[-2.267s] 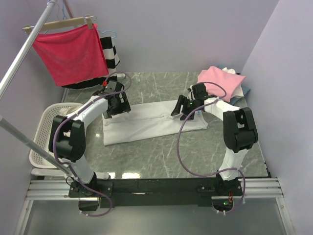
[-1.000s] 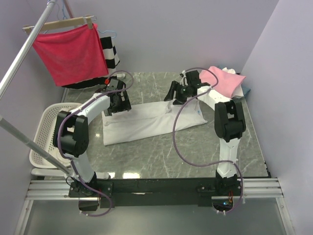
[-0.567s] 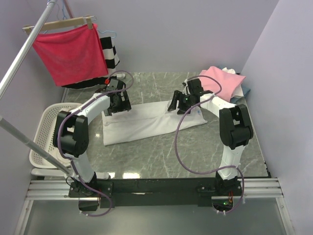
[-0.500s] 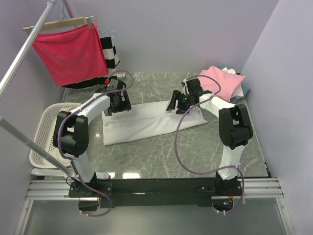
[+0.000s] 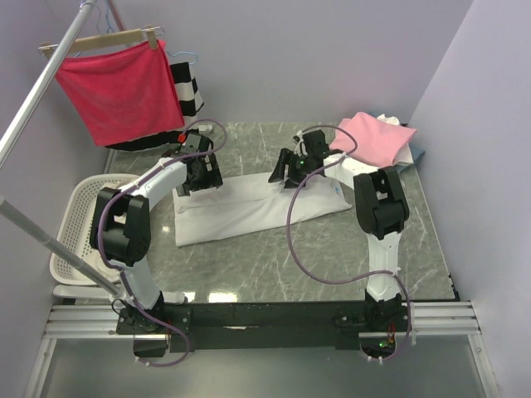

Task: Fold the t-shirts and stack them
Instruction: Fold the other side of the tshirt into a rectangle

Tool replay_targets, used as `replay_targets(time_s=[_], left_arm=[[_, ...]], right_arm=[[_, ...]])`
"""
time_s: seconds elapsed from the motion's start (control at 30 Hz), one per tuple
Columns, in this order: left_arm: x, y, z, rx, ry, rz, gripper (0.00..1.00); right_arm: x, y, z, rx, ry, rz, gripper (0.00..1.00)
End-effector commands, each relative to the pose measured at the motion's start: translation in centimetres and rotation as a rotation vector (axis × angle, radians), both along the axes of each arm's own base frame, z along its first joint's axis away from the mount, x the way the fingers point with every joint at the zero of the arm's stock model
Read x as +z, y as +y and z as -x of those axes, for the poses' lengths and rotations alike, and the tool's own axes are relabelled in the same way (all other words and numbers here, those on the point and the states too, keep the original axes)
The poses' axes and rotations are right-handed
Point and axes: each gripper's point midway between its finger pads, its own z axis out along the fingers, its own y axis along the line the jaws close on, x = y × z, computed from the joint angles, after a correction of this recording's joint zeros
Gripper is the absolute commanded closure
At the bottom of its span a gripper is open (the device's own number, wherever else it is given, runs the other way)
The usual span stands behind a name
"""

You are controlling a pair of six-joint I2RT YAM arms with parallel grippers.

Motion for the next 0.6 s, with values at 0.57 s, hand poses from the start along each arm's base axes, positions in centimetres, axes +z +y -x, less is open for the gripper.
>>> replay_targets(time_s=[0.57], left_arm=[[-1.1,0.1,-0.2,-0.013,0.007,-0.019,0.01]], right_arm=[[6.1,2.1,-0.5,0.027,-0.148,-0.010,0.27]])
